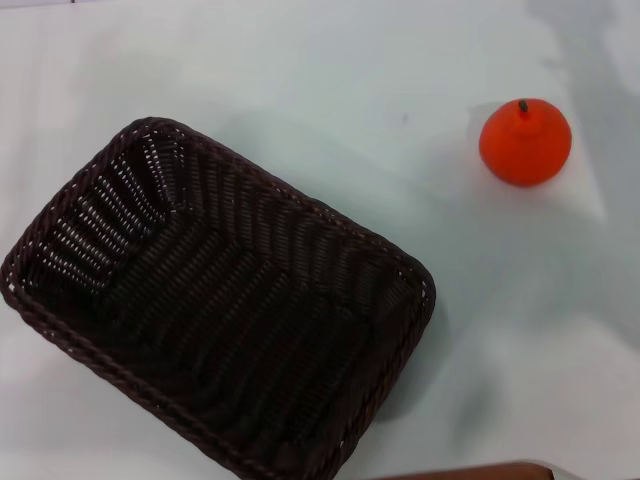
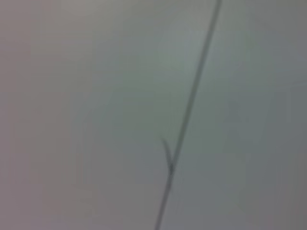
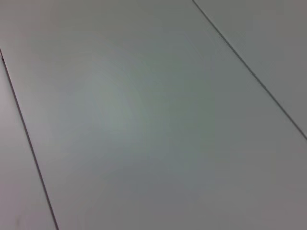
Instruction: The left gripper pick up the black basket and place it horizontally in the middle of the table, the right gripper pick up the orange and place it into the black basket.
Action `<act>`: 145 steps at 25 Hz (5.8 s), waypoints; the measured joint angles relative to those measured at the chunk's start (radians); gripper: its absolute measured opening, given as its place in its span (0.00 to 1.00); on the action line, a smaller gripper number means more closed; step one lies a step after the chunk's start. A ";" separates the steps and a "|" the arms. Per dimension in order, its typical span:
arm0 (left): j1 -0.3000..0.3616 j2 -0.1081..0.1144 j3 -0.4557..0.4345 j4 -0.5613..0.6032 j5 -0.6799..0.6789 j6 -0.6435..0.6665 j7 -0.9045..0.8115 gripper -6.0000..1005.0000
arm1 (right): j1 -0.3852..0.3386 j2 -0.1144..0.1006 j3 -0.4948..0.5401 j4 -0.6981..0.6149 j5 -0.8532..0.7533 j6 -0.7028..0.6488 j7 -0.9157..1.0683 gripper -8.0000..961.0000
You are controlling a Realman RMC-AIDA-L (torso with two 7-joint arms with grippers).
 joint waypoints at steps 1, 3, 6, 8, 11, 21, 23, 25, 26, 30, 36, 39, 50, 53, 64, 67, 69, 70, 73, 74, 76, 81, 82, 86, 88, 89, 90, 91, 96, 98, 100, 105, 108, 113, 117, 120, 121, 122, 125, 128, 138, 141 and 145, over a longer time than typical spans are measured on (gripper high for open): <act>0.010 0.005 0.001 -0.063 0.031 0.001 -0.052 0.84 | -0.004 0.000 0.000 -0.013 0.000 0.000 0.011 0.95; 0.031 0.022 0.002 -0.223 0.122 -0.014 -0.200 0.80 | -0.009 0.000 0.000 -0.033 0.000 0.000 0.030 0.95; 0.036 0.083 0.003 -0.446 0.260 -0.086 -0.460 0.78 | -0.014 -0.001 0.000 -0.051 0.000 -0.001 0.045 0.95; 0.024 0.126 0.003 -0.533 0.318 -0.158 -0.593 0.78 | -0.014 -0.001 0.002 -0.055 0.000 -0.005 0.048 0.95; -0.007 0.191 0.003 -0.671 0.417 -0.275 -0.786 0.78 | -0.014 -0.002 0.005 -0.055 0.000 -0.011 0.048 0.95; -0.128 0.198 0.139 -1.004 0.811 -0.456 -1.086 0.78 | -0.014 -0.003 0.002 -0.068 0.000 -0.026 0.051 0.95; -0.145 0.176 0.189 -1.041 0.880 -0.456 -1.098 0.78 | -0.013 -0.003 0.001 -0.068 0.000 -0.028 0.052 0.95; -0.164 0.149 0.237 -1.070 0.957 -0.453 -1.100 0.78 | -0.013 -0.003 0.001 -0.068 0.000 -0.029 0.060 0.95; -0.177 0.131 0.267 -1.079 1.006 -0.452 -1.100 0.78 | -0.014 -0.003 0.001 -0.068 0.000 -0.033 0.067 0.95; -0.220 0.082 0.350 -1.082 1.159 -0.456 -1.099 0.78 | -0.018 -0.003 0.000 -0.068 0.000 -0.036 0.076 0.95; -0.260 0.042 0.485 -1.084 1.318 -0.453 -1.115 0.78 | -0.030 -0.003 -0.001 -0.068 0.000 -0.039 0.091 0.95; -0.291 0.008 0.517 -1.073 1.405 -0.444 -1.122 0.78 | -0.032 -0.003 -0.002 -0.068 0.000 -0.040 0.093 0.95; -0.367 -0.010 0.629 -0.923 1.517 -0.377 -1.225 0.78 | -0.036 -0.003 -0.003 -0.067 0.000 -0.055 0.095 0.95; -0.376 -0.011 0.647 -0.878 1.517 -0.344 -1.229 0.78 | -0.035 -0.003 -0.003 -0.067 0.000 -0.065 0.095 0.95; -0.428 -0.012 0.701 -0.676 1.520 -0.238 -1.263 0.70 | -0.029 -0.004 0.003 -0.093 0.000 -0.117 0.091 0.95; -0.429 -0.010 0.701 -0.665 1.522 -0.225 -1.263 0.68 | -0.022 -0.004 0.005 -0.094 0.000 -0.136 0.091 0.95; -0.430 -0.010 0.701 -0.664 1.526 -0.223 -1.263 0.66 | -0.017 -0.004 0.007 -0.102 0.000 -0.146 0.090 0.95; -0.430 -0.010 0.702 -0.664 1.528 -0.221 -1.263 0.65 | -0.017 -0.004 0.007 -0.102 0.000 -0.146 0.090 0.95; -0.432 -0.010 0.703 -0.663 1.543 -0.210 -1.265 0.58 | -0.017 -0.004 0.003 -0.112 0.000 -0.148 0.091 0.95; -0.433 -0.010 0.703 -0.663 1.549 -0.206 -1.265 0.55 | -0.017 -0.004 0.003 -0.115 0.000 -0.148 0.091 0.95; -0.434 -0.012 0.704 -0.661 1.560 -0.196 -1.267 0.50 | -0.017 -0.004 0.004 -0.119 0.000 -0.147 0.092 0.95; -0.436 -0.012 0.705 -0.635 1.561 -0.167 -1.279 0.38 | -0.014 -0.004 0.008 -0.130 0.001 -0.154 0.092 0.95; -0.437 -0.012 0.704 -0.628 1.558 -0.164 -1.280 0.35 | -0.014 -0.004 0.008 -0.134 0.002 -0.156 0.092 0.95; -0.441 -0.015 0.696 -0.623 1.538 -0.153 -1.336 0.23 | -0.014 -0.004 0.008 -0.153 0.003 -0.157 0.093 0.95; -0.447 -0.014 0.686 -0.624 1.532 -0.145 -1.397 0.22 | -0.011 -0.004 0.008 -0.159 0.004 -0.159 0.093 0.95; -0.450 -0.012 0.679 -0.624 1.531 -0.143 -1.416 0.22 | -0.008 -0.004 0.008 -0.164 0.004 -0.164 0.093 0.95; -0.453 -0.011 0.659 -0.623 1.531 -0.141 -1.454 0.22 | -0.006 -0.005 0.009 -0.168 0.005 -0.168 0.093 0.95; -0.456 -0.011 0.635 -0.623 1.531 -0.140 -1.491 0.22 | -0.002 -0.005 0.010 -0.175 0.005 -0.177 0.093 0.95; -0.441 -0.009 0.549 -0.649 1.536 -0.146 -1.636 0.21 | 0.019 -0.006 0.022 -0.207 0.006 -0.237 0.093 0.95; -0.433 -0.008 0.507 -0.655 1.536 -0.160 -1.670 0.20 | 0.030 -0.006 0.022 -0.221 0.006 -0.267 0.093 0.95; -0.416 -0.010 0.476 -0.672 1.533 -0.171 -1.699 0.19 | 0.040 -0.006 0.023 -0.233 0.006 -0.295 0.093 0.95; -0.378 -0.012 0.470 -0.701 1.526 -0.192 -1.738 0.18 | 0.054 -0.009 0.030 -0.240 0.007 -0.332 0.089 0.95; -0.368 -0.017 0.484 -0.693 1.525 -0.196 -1.745 0.17 | 0.065 -0.010 0.040 -0.247 0.007 -0.356 0.090 0.95; -0.324 -0.020 0.518 -0.713 1.486 -0.190 -1.776 0.17 | 0.072 -0.010 0.047 -0.253 0.008 -0.352 0.094 0.95; -0.276 -0.020 0.530 -0.756 1.431 -0.188 -1.786 0.16 | 0.078 -0.007 0.055 -0.249 0.008 -0.352 0.096 0.95; -0.236 -0.019 0.530 -0.790 1.386 -0.166 -1.787 0.16 | 0.080 -0.005 0.055 -0.244 0.008 -0.349 0.096 0.95; -0.218 -0.019 0.528 -0.797 1.362 -0.148 -1.786 0.16 | 0.080 -0.003 0.055 -0.243 0.008 -0.348 0.099 0.95; -0.202 -0.018 0.527 -0.801 1.341 -0.132 -1.785 0.16 | 0.080 -0.002 0.055 -0.243 0.008 -0.348 0.104 0.95; -0.170 -0.013 0.523 -0.787 1.280 -0.099 -1.774 0.17 | 0.072 -0.002 0.053 -0.243 0.007 -0.346 0.130 0.95; -0.162 -0.012 0.516 -0.744 1.265 -0.102 -1.762 0.26 | 0.059 -0.002 0.051 -0.241 0.006 -0.326 0.146 0.95; -0.194 0.003 0.402 -0.734 1.227 -0.214 -1.650 0.54 | 0.022 0.000 0.024 -0.239 0.001 -0.231 0.150 0.95; -0.214 0.009 0.330 -0.756 1.224 -0.279 -1.605 0.61 | 0.009 -0.004 0.016 -0.246 0.001 -0.213 0.160 0.95; -0.217 0.013 0.215 -0.784 1.174 -0.303 -1.512 0.72 | -0.033 -0.011 -0.060 -0.283 -0.002 -0.161 0.191 0.95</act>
